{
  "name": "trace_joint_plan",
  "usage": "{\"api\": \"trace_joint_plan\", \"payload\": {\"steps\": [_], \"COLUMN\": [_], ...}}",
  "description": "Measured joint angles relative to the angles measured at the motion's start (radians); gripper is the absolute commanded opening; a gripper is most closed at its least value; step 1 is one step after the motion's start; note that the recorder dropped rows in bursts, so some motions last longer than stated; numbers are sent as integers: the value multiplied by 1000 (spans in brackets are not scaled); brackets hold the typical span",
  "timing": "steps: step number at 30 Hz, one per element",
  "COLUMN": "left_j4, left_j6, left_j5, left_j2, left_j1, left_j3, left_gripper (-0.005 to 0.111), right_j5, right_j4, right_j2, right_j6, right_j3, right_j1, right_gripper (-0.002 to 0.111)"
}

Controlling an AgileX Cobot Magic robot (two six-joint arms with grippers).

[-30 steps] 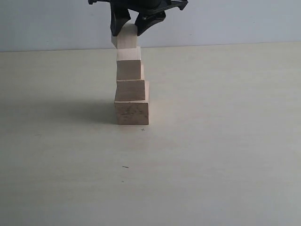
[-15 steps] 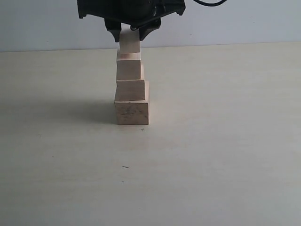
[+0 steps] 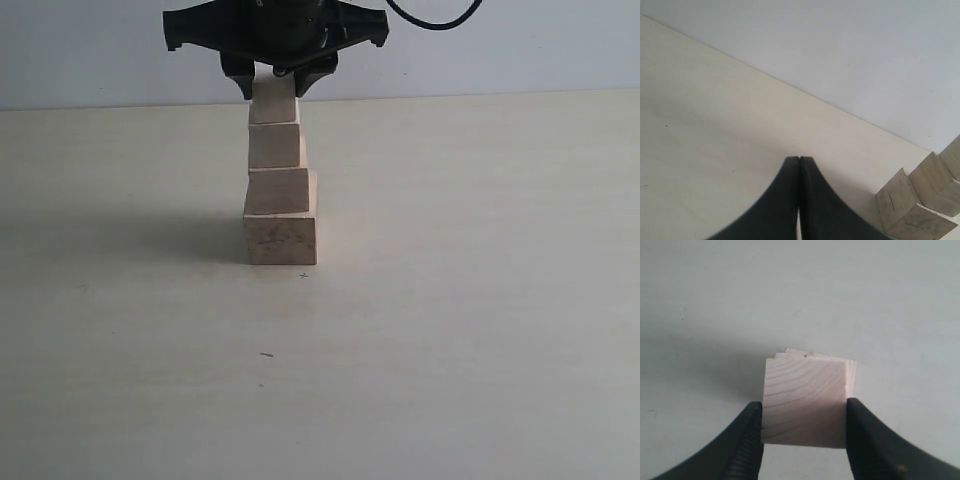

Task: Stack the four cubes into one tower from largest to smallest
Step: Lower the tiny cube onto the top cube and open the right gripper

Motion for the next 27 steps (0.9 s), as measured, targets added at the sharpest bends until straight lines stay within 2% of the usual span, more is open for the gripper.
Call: {"api": "trace_joint_plan", "payload": {"steps": [23, 27], "left_j4": [0, 0], "left_j6": [0, 0], "left_j5": [4, 4], "left_j2": [0, 0], "left_j1": [0, 0], "left_j3": [0, 0], "left_gripper": [0, 0], "right_j5": [-18, -10], "right_j4": [-3, -3], "right_j2": [10, 10], "right_j6": [-33, -50], "right_j3": [-4, -6], "right_j1": [0, 0], "right_gripper": [32, 39]}}
